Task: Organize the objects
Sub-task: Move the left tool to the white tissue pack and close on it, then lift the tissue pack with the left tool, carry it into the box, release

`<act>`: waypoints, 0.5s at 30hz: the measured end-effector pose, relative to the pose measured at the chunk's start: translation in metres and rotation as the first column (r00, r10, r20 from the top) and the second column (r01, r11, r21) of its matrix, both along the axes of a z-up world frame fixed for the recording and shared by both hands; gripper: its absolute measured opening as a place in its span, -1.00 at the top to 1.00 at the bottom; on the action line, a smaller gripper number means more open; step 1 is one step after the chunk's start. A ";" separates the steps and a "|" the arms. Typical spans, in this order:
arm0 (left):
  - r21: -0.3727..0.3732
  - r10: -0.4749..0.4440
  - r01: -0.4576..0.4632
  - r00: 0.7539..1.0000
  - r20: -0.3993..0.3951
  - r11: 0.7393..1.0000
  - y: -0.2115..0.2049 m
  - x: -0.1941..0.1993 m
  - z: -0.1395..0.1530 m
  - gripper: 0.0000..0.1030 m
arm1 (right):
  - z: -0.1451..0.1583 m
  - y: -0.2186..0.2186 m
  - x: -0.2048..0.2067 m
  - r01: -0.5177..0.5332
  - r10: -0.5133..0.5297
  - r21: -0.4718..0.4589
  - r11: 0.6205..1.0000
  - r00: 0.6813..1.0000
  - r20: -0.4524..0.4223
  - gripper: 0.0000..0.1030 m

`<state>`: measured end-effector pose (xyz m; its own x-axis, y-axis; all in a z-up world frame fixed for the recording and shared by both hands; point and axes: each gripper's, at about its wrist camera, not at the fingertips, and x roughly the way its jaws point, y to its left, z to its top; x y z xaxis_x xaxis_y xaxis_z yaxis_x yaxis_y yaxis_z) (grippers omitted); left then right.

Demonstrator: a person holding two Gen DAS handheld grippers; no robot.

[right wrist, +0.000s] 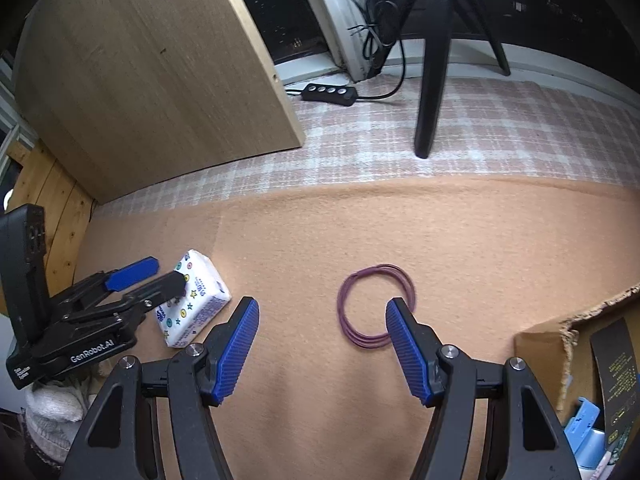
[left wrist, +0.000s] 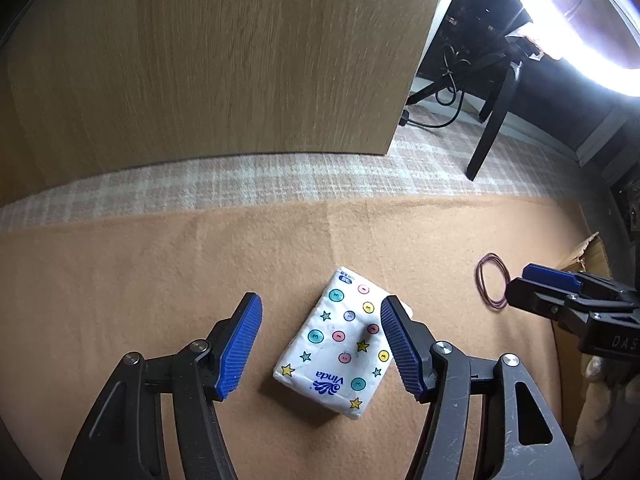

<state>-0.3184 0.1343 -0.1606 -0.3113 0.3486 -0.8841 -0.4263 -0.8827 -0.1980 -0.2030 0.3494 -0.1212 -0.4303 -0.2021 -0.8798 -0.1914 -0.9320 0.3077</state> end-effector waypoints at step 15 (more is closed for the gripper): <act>0.165 -0.031 0.009 0.991 0.128 0.986 -0.001 0.030 -0.023 -0.19 | -0.011 -0.025 -0.011 -0.052 0.056 -0.144 0.988 0.998 0.022 -0.06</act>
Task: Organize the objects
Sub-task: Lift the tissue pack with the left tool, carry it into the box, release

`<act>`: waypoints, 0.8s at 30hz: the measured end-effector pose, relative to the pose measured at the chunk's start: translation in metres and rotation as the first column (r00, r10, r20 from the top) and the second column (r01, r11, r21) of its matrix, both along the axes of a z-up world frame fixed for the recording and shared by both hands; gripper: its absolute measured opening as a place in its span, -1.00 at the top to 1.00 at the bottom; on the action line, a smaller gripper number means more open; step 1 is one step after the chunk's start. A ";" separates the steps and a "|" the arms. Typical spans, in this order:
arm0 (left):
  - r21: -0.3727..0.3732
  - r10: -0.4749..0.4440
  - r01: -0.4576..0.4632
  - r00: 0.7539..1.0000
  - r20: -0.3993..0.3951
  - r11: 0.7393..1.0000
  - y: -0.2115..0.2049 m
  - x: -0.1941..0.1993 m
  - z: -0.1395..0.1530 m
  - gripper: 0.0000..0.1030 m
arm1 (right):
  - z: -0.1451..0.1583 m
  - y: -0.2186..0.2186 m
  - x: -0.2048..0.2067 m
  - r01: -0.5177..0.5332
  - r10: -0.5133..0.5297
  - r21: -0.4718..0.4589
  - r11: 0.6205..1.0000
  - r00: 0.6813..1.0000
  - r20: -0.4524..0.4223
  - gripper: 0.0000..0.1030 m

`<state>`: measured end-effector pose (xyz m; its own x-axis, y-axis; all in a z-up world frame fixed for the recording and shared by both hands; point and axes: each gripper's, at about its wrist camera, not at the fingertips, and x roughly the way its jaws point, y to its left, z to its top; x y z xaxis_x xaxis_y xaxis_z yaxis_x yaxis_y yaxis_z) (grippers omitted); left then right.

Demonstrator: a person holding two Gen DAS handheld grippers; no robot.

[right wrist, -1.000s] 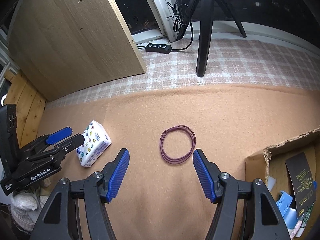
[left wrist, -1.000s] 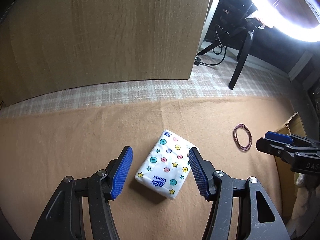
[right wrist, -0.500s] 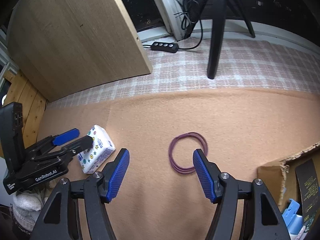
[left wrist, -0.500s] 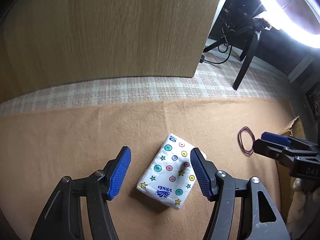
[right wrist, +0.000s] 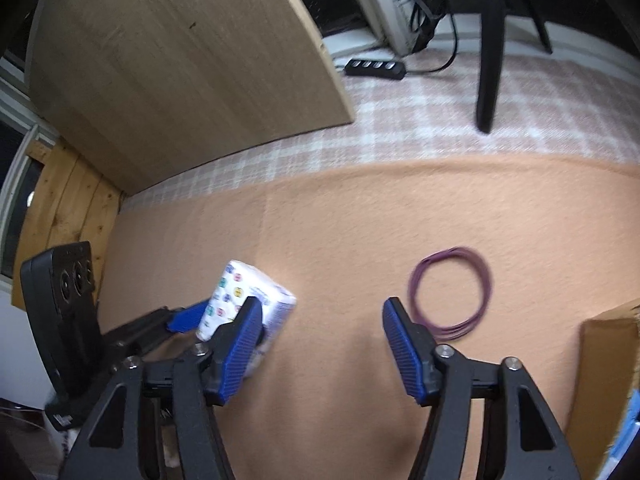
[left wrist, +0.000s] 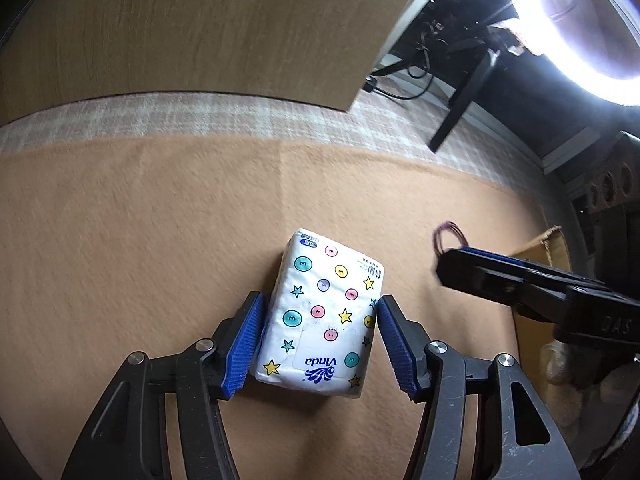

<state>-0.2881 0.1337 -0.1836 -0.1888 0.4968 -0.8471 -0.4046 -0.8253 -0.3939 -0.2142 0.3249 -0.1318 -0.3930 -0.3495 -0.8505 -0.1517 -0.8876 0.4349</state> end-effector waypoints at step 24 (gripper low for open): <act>-0.034 -0.086 0.084 0.993 -0.085 0.996 0.027 0.080 0.020 -0.07 | -0.020 -0.016 0.046 -0.023 0.033 -0.184 0.983 0.998 0.052 0.34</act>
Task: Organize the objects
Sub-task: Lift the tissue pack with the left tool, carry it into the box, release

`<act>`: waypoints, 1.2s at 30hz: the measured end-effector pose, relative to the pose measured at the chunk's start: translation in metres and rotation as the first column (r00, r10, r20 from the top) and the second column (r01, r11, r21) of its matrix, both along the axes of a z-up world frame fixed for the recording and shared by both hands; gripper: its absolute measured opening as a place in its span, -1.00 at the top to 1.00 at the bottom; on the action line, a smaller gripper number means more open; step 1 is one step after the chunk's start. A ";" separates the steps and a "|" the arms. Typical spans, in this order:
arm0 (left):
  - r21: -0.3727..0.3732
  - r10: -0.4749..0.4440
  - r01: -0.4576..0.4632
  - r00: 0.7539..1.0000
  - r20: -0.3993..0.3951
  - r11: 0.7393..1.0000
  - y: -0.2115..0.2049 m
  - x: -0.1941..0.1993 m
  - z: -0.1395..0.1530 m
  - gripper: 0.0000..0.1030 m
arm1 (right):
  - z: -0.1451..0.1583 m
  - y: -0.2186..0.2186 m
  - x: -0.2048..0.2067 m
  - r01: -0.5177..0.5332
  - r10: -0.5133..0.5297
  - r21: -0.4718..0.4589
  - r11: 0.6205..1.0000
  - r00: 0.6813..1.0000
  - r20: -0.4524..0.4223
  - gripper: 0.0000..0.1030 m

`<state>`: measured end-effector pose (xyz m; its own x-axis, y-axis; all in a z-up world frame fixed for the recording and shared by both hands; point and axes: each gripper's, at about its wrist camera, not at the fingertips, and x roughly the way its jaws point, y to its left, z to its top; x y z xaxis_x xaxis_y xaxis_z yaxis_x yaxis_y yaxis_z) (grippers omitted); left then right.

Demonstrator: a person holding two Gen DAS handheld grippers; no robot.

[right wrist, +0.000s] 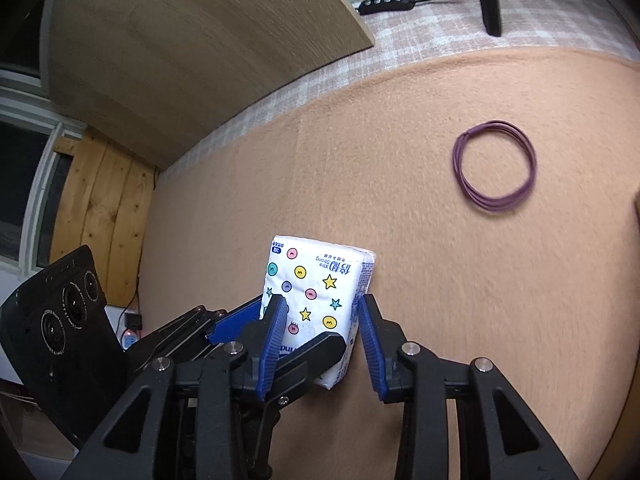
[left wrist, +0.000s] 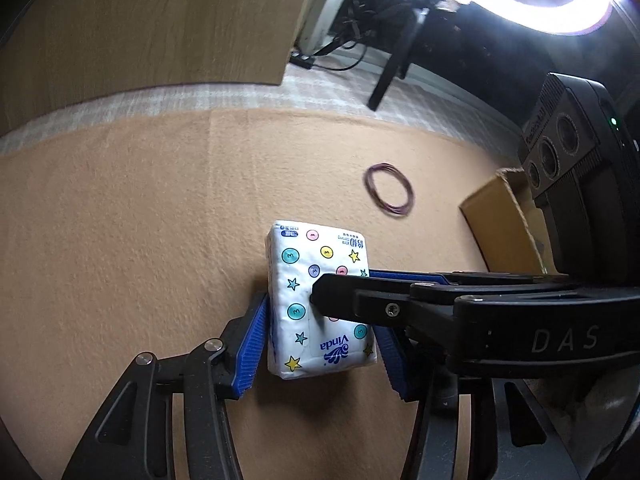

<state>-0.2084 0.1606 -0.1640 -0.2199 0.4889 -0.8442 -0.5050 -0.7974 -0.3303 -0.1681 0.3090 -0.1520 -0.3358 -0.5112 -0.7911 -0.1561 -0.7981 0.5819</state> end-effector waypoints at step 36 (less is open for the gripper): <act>0.109 -0.335 0.345 0.937 -0.101 0.932 0.186 0.110 0.086 -0.06 | 0.090 0.156 0.155 0.311 -0.282 0.144 0.939 0.941 -0.189 0.34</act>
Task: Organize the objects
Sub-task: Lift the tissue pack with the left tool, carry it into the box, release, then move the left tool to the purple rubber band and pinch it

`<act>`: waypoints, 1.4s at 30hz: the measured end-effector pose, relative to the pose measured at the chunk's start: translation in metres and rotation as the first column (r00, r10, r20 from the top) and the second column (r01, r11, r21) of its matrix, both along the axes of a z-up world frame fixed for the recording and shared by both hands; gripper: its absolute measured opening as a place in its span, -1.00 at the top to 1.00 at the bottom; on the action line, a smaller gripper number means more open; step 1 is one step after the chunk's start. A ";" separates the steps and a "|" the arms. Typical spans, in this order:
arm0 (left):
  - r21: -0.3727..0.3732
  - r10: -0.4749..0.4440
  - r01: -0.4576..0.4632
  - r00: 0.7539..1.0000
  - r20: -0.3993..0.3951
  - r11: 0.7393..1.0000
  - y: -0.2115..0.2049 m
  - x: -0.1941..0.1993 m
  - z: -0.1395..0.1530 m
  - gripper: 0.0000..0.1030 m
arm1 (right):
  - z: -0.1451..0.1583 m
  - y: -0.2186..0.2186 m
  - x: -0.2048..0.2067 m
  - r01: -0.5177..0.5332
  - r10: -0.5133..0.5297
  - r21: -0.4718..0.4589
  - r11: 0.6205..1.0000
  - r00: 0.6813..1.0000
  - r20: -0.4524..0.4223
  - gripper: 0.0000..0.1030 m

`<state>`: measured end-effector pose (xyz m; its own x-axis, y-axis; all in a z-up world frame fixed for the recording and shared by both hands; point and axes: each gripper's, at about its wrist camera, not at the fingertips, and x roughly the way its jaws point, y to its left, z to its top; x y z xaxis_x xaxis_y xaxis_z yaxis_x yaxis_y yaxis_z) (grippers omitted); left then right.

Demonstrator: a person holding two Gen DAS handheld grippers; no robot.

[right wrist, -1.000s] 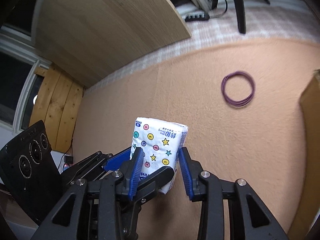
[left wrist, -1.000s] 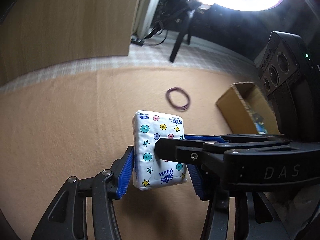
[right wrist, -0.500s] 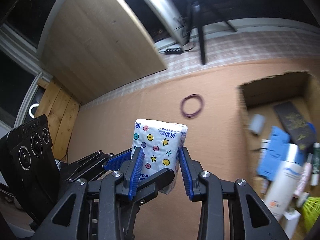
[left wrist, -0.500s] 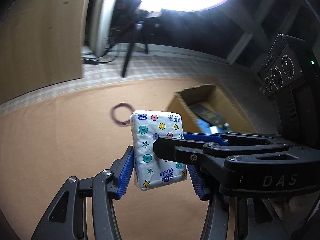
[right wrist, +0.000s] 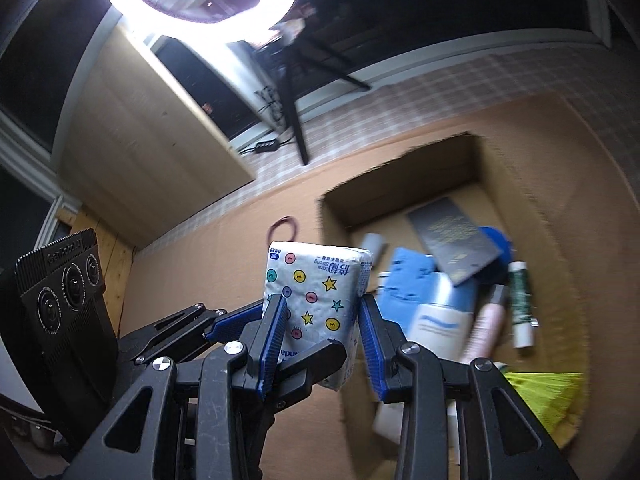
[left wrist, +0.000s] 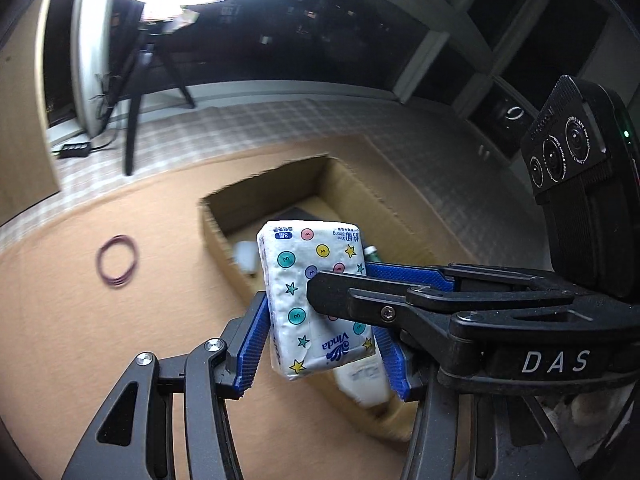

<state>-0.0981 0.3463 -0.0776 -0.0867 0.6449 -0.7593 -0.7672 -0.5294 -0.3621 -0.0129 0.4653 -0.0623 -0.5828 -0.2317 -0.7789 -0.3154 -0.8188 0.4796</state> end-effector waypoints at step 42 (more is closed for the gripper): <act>-0.173 0.358 -0.347 0.933 0.038 0.922 -0.073 -0.125 -0.055 0.12 | 0.013 -0.016 0.084 0.055 -0.057 0.150 0.987 0.998 0.012 0.12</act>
<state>-0.2235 0.2738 -0.1330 -0.2307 0.4509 -0.8622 -0.4970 -0.8164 -0.2940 0.0713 0.4488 -0.0492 -0.5788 -0.0789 -0.8116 -0.3697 -0.8618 0.3475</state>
